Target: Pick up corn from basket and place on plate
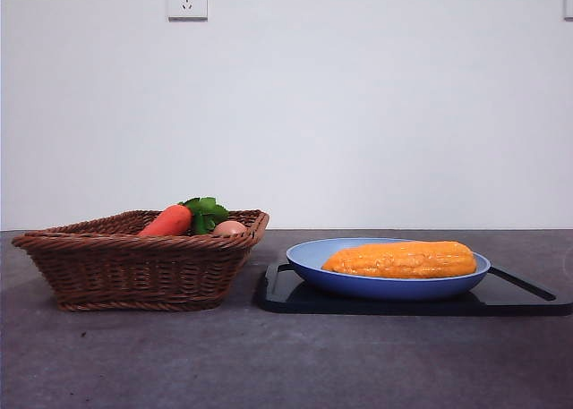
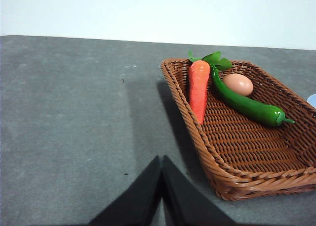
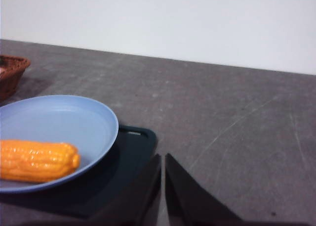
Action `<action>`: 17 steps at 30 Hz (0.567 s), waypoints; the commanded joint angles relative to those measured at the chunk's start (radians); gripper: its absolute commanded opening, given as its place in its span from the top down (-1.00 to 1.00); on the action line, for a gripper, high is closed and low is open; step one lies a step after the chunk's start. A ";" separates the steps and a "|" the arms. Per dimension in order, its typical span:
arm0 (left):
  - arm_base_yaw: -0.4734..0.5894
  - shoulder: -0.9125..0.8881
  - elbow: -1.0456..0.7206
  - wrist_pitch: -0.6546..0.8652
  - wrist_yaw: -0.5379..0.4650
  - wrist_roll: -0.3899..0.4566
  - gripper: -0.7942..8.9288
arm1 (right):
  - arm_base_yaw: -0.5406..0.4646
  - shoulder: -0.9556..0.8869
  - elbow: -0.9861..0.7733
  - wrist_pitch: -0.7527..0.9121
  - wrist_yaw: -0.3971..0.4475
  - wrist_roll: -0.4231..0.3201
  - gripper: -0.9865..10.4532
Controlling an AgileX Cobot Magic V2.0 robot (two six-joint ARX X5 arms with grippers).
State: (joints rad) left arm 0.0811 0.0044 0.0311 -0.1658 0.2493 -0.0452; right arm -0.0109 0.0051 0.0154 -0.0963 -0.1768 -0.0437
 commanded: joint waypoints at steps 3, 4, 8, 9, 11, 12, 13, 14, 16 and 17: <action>0.002 -0.001 -0.028 0.005 0.000 -0.009 0.83 | 0.003 -0.002 -0.006 -0.033 0.005 0.018 0.82; 0.002 -0.001 -0.028 0.005 0.000 -0.009 0.83 | 0.003 -0.002 -0.006 -0.042 0.004 0.018 0.82; 0.002 -0.001 -0.028 0.005 0.001 -0.009 0.83 | 0.003 -0.002 -0.006 -0.045 0.005 0.018 0.82; 0.002 -0.001 -0.028 0.005 0.001 -0.009 0.83 | 0.003 -0.002 -0.006 -0.045 0.005 0.018 0.82; 0.002 -0.001 -0.028 0.005 0.001 -0.009 0.83 | 0.003 -0.002 -0.006 -0.045 0.005 0.018 0.82; 0.002 -0.001 -0.028 0.005 0.001 -0.009 0.83 | 0.003 -0.002 -0.006 -0.045 0.005 0.018 0.82; 0.002 -0.001 -0.028 0.005 0.001 -0.009 0.83 | 0.003 -0.002 -0.006 -0.045 0.005 0.018 0.82; 0.002 -0.001 -0.028 0.005 0.001 -0.009 0.83 | 0.003 -0.002 -0.006 -0.045 0.005 0.018 0.82; 0.002 -0.001 -0.028 0.005 0.000 -0.009 0.83 | 0.003 -0.002 -0.006 -0.045 0.005 0.018 0.82; 0.002 -0.001 -0.028 0.005 0.000 -0.009 0.83 | 0.003 -0.002 -0.006 -0.045 0.005 0.018 0.82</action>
State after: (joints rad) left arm 0.0811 0.0044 0.0307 -0.1654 0.2493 -0.0452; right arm -0.0090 0.0051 0.0154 -0.1493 -0.1757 -0.0429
